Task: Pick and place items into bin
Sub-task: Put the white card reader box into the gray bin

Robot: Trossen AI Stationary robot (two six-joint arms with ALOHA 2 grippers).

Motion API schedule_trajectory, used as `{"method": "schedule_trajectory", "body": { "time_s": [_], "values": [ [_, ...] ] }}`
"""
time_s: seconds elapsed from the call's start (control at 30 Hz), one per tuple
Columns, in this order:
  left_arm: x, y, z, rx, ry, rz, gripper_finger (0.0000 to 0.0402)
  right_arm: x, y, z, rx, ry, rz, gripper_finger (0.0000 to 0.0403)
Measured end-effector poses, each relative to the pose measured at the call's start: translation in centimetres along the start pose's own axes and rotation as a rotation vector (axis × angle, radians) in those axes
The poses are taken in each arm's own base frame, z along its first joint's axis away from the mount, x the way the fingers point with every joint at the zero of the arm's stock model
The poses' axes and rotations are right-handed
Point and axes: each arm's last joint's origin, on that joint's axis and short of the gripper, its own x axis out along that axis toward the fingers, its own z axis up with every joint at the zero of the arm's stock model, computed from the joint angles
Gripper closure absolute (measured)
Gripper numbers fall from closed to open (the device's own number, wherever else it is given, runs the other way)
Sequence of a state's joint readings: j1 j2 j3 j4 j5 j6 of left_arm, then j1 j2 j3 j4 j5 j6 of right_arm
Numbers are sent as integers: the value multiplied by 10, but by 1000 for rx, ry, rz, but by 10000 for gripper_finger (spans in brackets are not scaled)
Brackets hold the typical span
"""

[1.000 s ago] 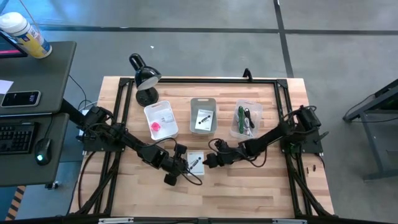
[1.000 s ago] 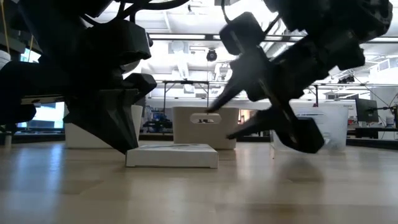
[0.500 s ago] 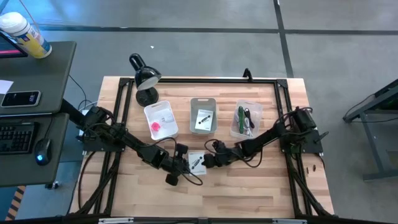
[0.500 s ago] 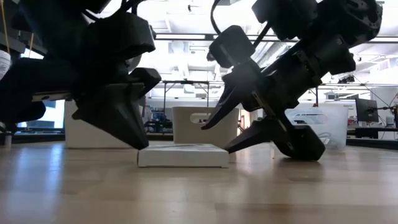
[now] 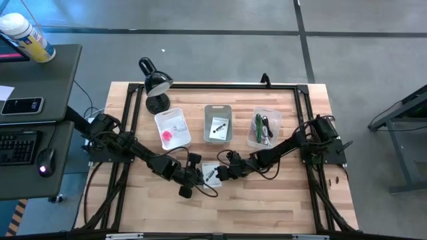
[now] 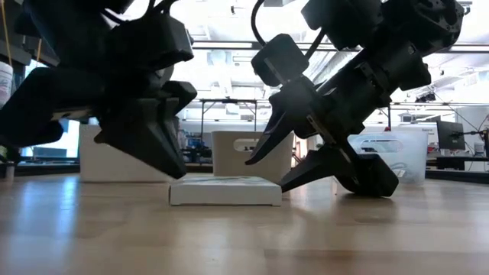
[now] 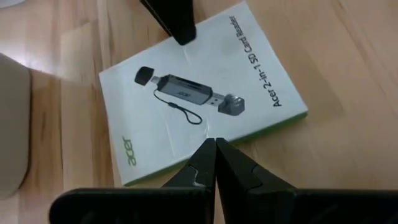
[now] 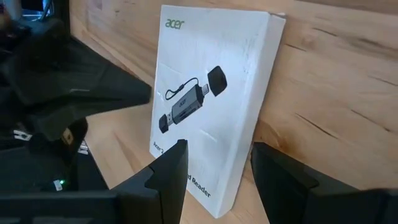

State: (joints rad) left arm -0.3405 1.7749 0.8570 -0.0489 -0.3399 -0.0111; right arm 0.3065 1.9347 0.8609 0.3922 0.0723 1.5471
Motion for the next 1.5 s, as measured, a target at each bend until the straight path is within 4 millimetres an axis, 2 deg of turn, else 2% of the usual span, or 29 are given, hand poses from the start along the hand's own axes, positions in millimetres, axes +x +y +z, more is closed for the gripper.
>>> {"method": "schedule_trajectory", "body": {
  "time_s": [0.4,0.83,1.17,1.5],
  "values": [
    [6,-3,0,0,-11,-32,402,1,4,4,27,11,-10,238],
    [17,-8,-11,-29,67,-73,401,3,11,3,3,59,21,238],
    [-3,2,-2,-33,21,3,402,2,9,3,4,55,-7,238],
    [-4,2,2,-47,-22,7,402,2,9,3,4,53,-11,238]
  ]
}}
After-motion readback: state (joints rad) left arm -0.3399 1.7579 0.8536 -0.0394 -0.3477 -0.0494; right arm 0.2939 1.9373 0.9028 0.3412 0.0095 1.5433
